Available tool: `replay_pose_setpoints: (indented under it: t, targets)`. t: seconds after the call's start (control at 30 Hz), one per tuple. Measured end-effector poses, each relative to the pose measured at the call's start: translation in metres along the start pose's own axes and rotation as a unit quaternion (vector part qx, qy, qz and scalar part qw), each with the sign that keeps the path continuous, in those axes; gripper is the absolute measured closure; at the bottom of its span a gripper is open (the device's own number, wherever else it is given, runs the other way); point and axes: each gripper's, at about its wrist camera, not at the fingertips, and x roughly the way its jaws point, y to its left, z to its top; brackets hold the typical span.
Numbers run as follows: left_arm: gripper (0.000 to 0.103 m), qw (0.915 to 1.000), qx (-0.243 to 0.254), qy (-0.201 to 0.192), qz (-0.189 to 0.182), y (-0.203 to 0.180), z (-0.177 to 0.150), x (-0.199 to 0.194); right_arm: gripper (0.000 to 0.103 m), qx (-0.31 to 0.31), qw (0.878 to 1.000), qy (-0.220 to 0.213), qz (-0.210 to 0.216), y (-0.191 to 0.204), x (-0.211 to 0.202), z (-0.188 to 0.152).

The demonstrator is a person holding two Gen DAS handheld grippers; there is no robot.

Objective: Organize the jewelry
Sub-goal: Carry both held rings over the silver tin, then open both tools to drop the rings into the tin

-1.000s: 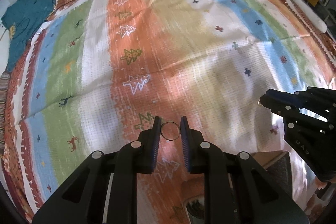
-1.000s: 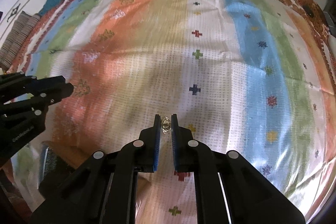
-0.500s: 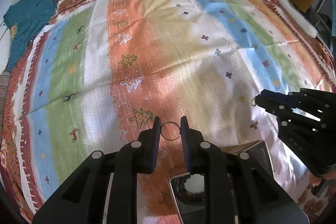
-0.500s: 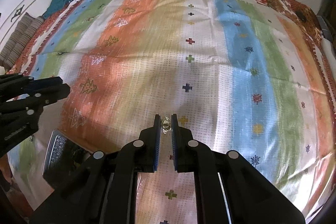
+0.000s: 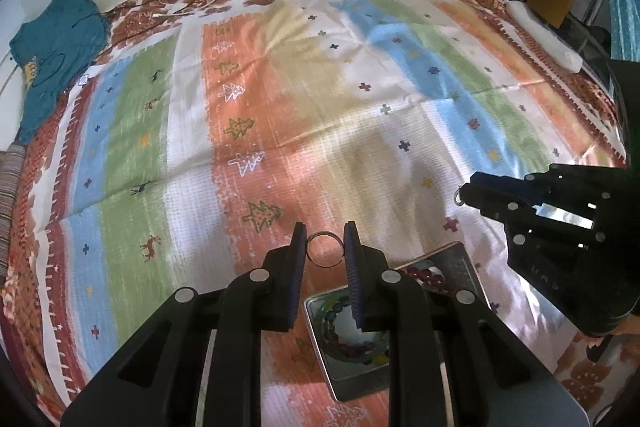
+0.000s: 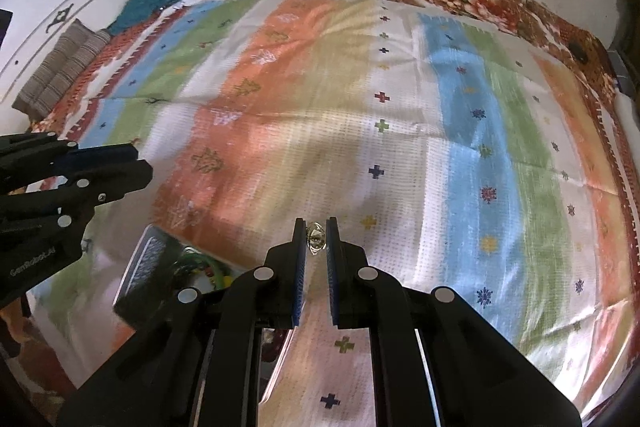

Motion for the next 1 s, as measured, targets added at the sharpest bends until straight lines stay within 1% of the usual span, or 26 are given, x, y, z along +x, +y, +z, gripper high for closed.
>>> replay_pose_setpoints:
  t: [0.2,0.6,0.8,0.87,0.93,0.97,1.0]
  targets:
    - [0.085,0.9996,-0.015,-0.007,-0.023,0.004,-0.010,-0.014,0.092,-0.004,1.000,-0.007,0.013,0.005,-0.013,-0.007]
    - [0.085,0.9995,0.000,-0.014,-0.029,-0.008,-0.028,-0.029,0.092,-0.013,0.999,-0.012,0.035,0.022,-0.031,-0.025]
    - [0.085,0.9992,0.009,-0.012,-0.036,-0.016,-0.036,-0.034,0.092,-0.016,0.999,-0.008,0.044,0.027,-0.035,-0.034]
    - [0.085,0.9992,0.009,-0.010,-0.037,-0.017,-0.039,-0.034,0.092,-0.014,0.998,-0.004,0.053,0.027,-0.034,-0.036]
    - [0.083,0.9993,0.005,-0.008,-0.037,-0.017,-0.040,-0.034,0.092,-0.021,0.998,-0.005,0.051,0.031,-0.034,-0.038]
    - [0.077,0.9993,0.001,-0.008,-0.037,-0.016,-0.040,-0.034,0.090,-0.036,0.999,-0.011,0.034,0.035,-0.036,-0.039]
    - [0.075,0.9993,-0.002,-0.009,-0.035,-0.016,-0.041,-0.035,0.088,-0.040,0.999,-0.012,0.029,0.037,-0.037,-0.040]
